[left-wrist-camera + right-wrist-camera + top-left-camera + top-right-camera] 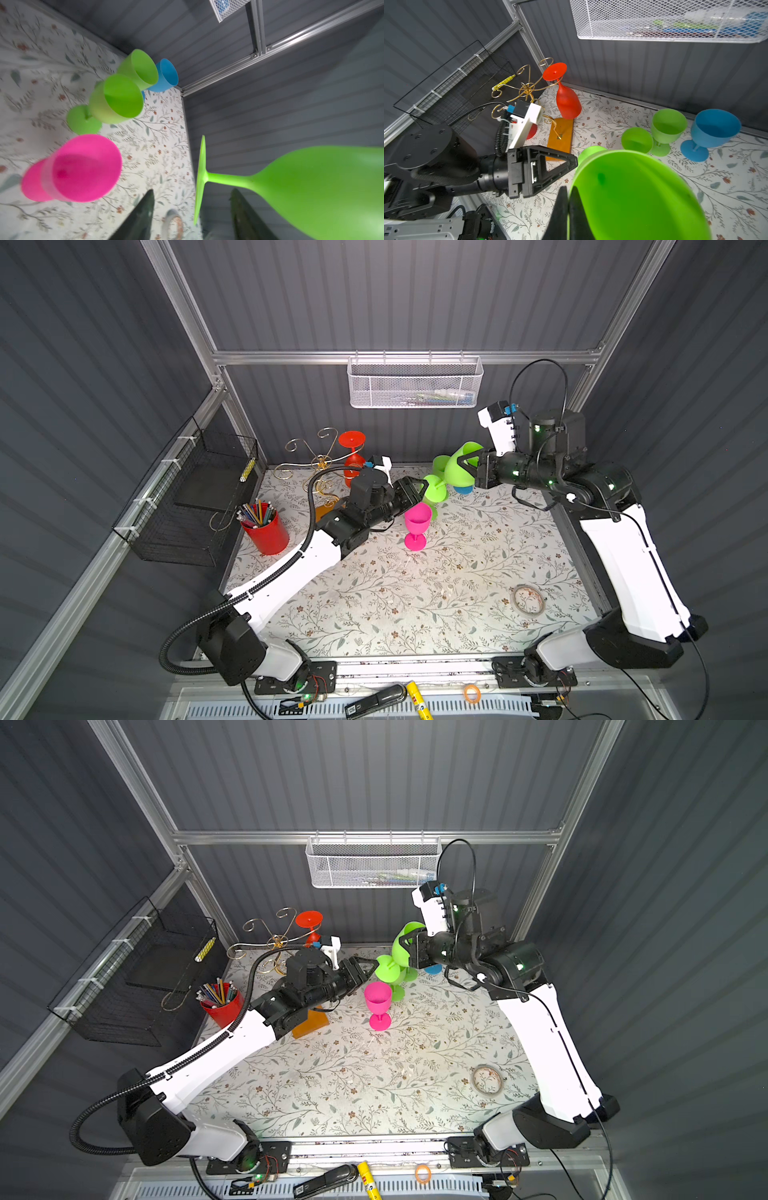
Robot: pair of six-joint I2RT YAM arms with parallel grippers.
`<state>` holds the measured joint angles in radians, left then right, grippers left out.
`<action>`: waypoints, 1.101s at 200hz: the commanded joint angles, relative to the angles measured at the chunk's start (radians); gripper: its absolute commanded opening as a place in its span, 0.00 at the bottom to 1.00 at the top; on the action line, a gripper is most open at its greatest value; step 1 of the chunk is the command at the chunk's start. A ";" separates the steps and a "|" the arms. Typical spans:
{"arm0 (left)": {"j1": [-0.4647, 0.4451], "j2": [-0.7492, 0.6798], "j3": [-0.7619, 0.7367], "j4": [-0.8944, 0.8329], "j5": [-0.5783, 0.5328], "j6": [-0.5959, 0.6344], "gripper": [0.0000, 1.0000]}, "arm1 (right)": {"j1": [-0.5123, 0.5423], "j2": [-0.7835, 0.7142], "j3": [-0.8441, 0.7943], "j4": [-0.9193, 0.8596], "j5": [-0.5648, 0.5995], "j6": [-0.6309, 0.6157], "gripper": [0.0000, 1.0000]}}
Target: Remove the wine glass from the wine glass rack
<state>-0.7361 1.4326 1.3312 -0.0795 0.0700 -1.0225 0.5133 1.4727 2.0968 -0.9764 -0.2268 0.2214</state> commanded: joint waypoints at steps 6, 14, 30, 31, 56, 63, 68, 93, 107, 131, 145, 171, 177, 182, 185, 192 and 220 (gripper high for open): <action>0.002 -0.032 0.042 -0.042 -0.043 0.075 0.88 | -0.012 0.016 0.040 -0.027 0.107 -0.035 0.00; 0.003 -0.040 0.041 -0.047 -0.051 0.091 0.94 | -0.019 0.023 0.047 -0.033 0.137 -0.040 0.00; 0.005 -0.050 0.045 -0.063 -0.061 0.127 1.00 | -0.041 0.049 0.068 -0.053 0.181 -0.048 0.00; 0.005 -0.051 0.046 -0.065 -0.062 0.130 1.00 | -0.042 0.051 0.069 -0.054 0.183 -0.048 0.00; 0.005 -0.052 0.092 -0.117 -0.064 0.209 1.00 | -0.082 0.098 0.096 -0.080 0.239 -0.054 0.00; 0.004 -0.048 0.127 -0.142 -0.062 0.237 1.00 | -0.095 0.110 0.101 -0.084 0.253 -0.056 0.00; 0.005 -0.044 0.140 -0.158 -0.061 0.254 1.00 | -0.104 0.119 0.102 -0.087 0.262 -0.055 0.00; 0.004 -0.043 0.185 -0.212 -0.054 0.350 1.00 | -0.157 0.163 0.091 -0.084 0.259 -0.053 0.00; 0.004 -0.047 0.201 -0.237 -0.065 0.401 1.00 | -0.182 0.191 0.081 -0.068 0.254 -0.054 0.00; 0.004 -0.056 0.220 -0.264 -0.072 0.467 1.00 | -0.216 0.265 0.114 -0.052 0.246 -0.065 0.00; 0.005 -0.059 0.234 -0.285 -0.071 0.498 1.00 | -0.222 0.322 0.144 -0.056 0.267 -0.080 0.00; 0.004 -0.081 0.219 -0.296 -0.105 0.536 1.00 | -0.225 0.391 0.119 -0.009 0.318 -0.094 0.00; 0.004 -0.085 0.213 -0.296 -0.111 0.542 1.00 | -0.225 0.398 0.099 0.014 0.323 -0.096 0.00; 0.005 -0.088 0.211 -0.298 -0.116 0.544 1.00 | -0.225 0.404 0.078 0.033 0.327 -0.097 0.00; 0.005 -0.089 0.210 -0.299 -0.119 0.547 1.00 | -0.225 0.409 0.068 0.044 0.329 -0.098 0.00; 0.005 -0.090 0.209 -0.303 -0.122 0.551 1.00 | -0.226 0.418 0.048 0.065 0.331 -0.100 0.00; 0.006 -0.092 0.209 -0.310 -0.130 0.558 1.00 | -0.228 0.450 -0.025 0.161 0.338 -0.096 0.00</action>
<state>-0.7361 1.3640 1.5295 -0.3687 -0.0357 -0.5064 0.2901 1.9072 2.1143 -0.9253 0.0811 0.1371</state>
